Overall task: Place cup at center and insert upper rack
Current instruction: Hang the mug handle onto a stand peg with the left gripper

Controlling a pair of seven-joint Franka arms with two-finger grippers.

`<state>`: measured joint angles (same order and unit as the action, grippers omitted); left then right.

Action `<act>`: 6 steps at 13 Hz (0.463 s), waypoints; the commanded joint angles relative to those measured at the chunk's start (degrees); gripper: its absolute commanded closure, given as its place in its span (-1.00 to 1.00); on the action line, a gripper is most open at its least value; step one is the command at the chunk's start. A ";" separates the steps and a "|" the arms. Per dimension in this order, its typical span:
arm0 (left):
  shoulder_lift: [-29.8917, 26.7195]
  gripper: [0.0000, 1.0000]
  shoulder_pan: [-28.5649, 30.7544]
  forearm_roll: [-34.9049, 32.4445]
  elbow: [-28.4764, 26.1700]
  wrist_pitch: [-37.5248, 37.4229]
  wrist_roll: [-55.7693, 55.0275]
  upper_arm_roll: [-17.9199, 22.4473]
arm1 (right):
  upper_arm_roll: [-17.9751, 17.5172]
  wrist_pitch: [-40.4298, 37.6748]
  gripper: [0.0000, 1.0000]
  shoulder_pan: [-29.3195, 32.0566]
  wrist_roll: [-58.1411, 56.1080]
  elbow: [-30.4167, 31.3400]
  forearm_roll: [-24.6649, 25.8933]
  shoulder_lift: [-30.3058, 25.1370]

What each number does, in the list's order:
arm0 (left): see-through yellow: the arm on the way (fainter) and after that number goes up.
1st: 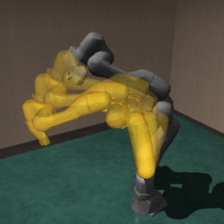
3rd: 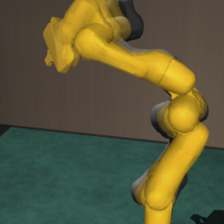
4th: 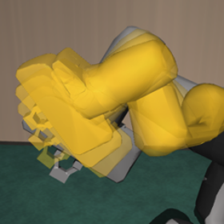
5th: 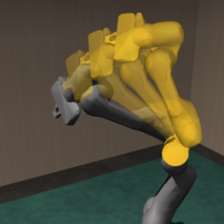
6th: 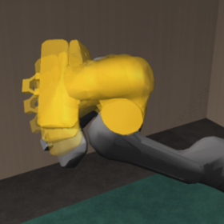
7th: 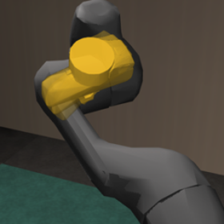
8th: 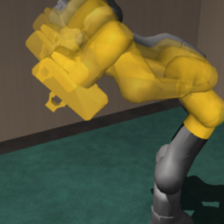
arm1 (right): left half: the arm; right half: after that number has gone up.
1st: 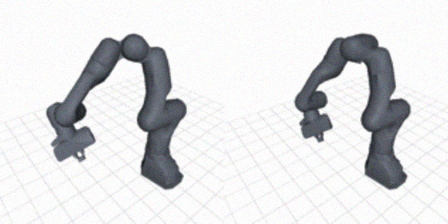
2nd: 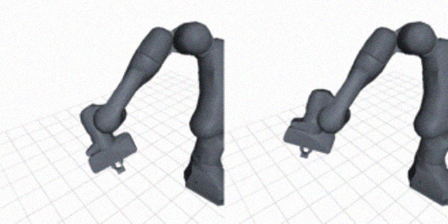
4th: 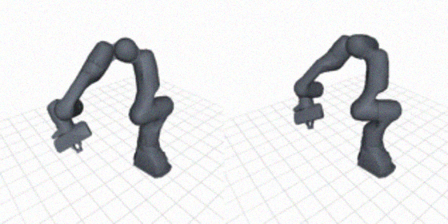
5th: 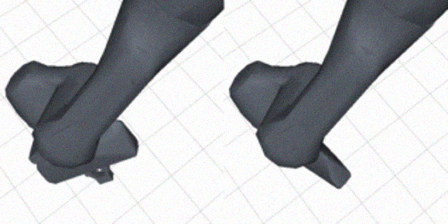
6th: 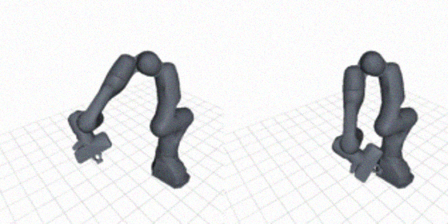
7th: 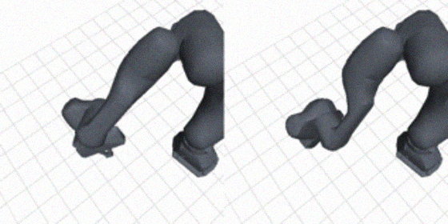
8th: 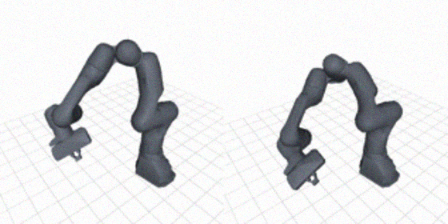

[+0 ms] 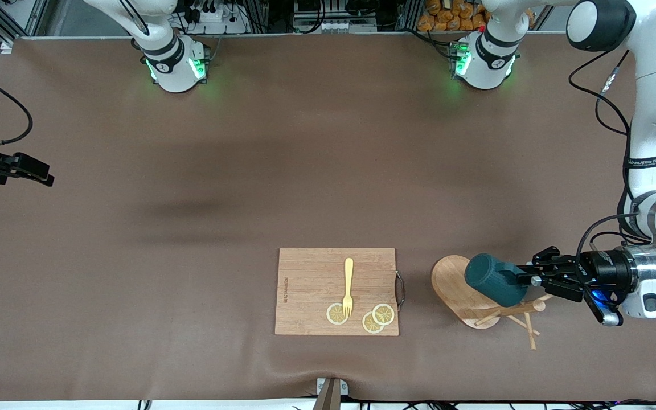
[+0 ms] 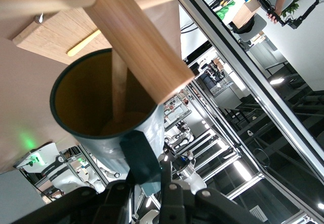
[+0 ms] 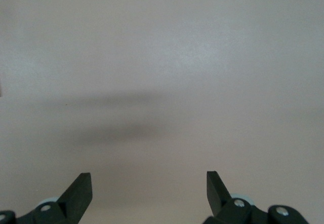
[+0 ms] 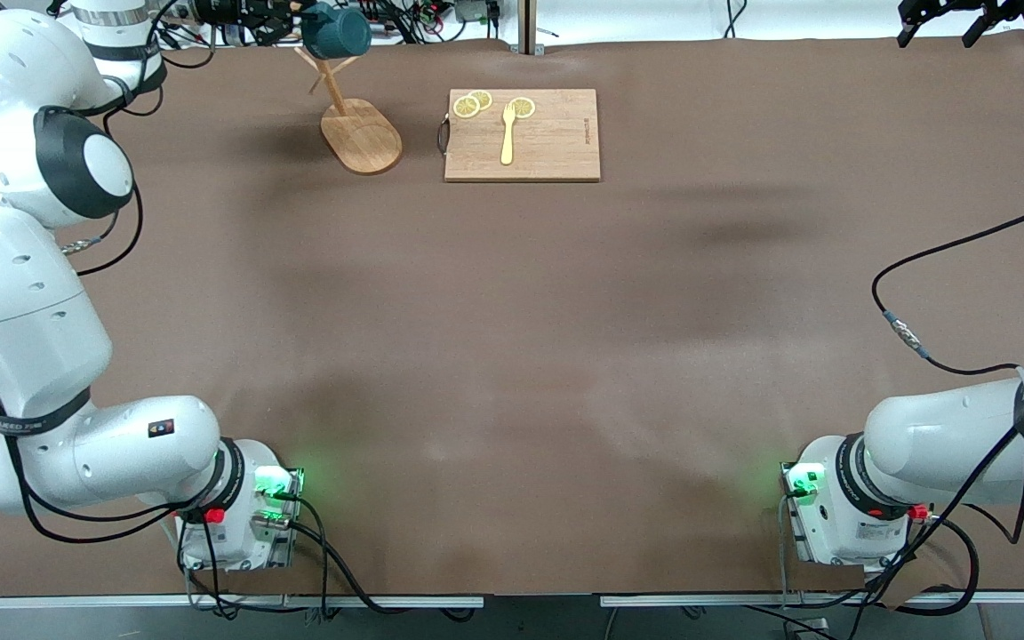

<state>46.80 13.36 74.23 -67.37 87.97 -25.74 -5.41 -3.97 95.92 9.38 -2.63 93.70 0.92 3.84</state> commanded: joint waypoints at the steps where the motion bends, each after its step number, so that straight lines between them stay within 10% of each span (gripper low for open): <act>1: 0.13 1.00 1.05 -0.67 -0.57 -1.22 2.36 -0.04 | -0.25 -0.03 -1.00 0.20 0.25 -0.27 -0.13 -0.06; 6: 0.22 1.00 1.14 -0.58 -0.57 -1.31 2.36 0.05 | -0.25 0.93 -1.00 0.20 0.17 -0.27 -0.21 0.03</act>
<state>47.20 14.03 74.22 -67.91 87.61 -24.32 -5.04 -3.97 96.29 9.38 -2.63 93.70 0.92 3.84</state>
